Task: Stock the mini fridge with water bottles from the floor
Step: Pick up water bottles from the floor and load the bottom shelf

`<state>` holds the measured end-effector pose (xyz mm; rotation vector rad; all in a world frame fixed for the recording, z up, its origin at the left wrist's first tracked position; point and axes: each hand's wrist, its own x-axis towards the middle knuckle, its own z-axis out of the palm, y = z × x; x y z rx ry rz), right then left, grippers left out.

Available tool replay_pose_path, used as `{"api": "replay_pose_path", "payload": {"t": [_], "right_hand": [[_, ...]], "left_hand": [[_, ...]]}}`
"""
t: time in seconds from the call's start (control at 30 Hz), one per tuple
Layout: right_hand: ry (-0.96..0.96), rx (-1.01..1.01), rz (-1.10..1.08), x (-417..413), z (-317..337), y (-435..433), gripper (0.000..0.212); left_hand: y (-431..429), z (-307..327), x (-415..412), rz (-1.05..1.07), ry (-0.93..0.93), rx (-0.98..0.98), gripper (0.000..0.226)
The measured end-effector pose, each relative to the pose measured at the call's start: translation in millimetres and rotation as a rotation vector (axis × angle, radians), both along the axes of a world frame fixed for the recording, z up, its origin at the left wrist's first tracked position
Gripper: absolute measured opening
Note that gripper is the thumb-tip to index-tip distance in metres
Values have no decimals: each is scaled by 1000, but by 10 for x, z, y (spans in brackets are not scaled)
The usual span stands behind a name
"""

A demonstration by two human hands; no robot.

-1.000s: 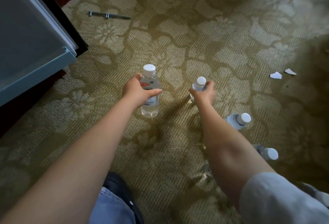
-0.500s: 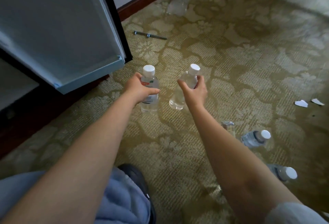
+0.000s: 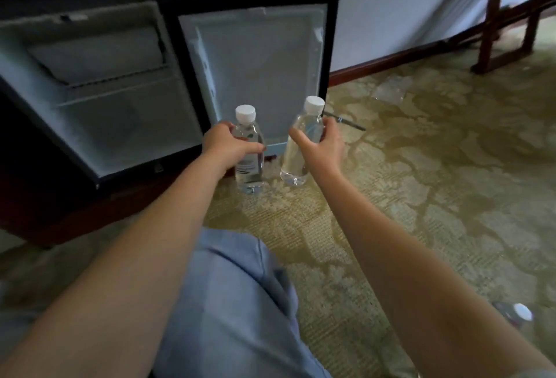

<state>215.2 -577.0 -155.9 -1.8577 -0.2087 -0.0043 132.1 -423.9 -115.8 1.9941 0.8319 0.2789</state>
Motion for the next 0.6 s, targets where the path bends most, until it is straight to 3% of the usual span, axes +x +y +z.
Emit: {"api": "replay_pose_path", "payload": {"t": [0.3,0.43,0.6], "right_hand": [[-114,-92,291,-749,640,1172,46],[-130,-104,415,-1101,785,1717,58],[-104,-69,488,-1388,932,2318,54]], "left_hand": [[1031,440,-1121,293,-142,34,62],[1428,514,-1573,399,-191,33,77],[1935,475,-2035,545,-231,18,55]]}}
